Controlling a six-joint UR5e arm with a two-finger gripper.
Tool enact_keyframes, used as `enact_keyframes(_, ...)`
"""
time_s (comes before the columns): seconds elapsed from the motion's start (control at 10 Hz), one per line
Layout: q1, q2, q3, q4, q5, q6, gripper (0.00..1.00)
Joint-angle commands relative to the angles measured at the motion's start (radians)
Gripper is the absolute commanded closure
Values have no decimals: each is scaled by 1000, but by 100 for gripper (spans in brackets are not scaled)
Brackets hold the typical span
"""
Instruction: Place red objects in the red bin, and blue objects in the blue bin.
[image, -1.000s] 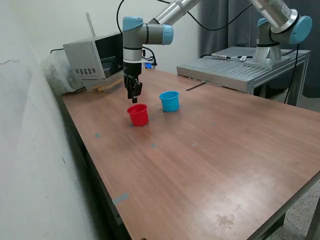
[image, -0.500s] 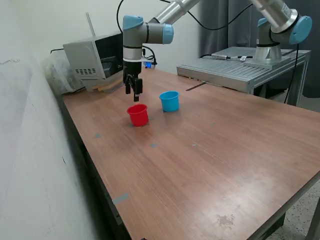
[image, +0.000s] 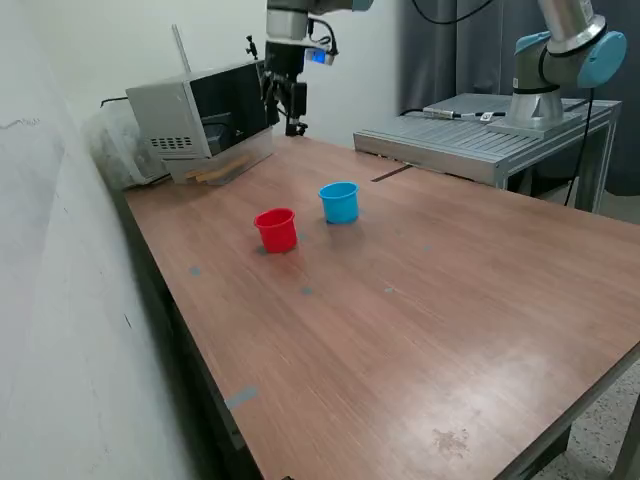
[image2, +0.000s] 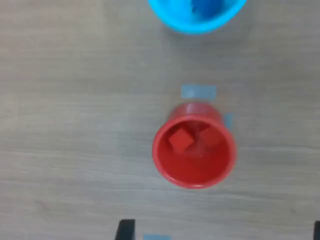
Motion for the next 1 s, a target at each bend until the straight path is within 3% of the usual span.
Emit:
enact_keyframes(0.0,33,-342,109,251,-5,2,0)
enact_keyframes(0.1,49,-451,135,338,-33,11,0)
enact_keyframes(0.4,141,-597,140,535,-44,19,0)
enact_keyframes(0.9,267,-674,250,590,-39,65,0)
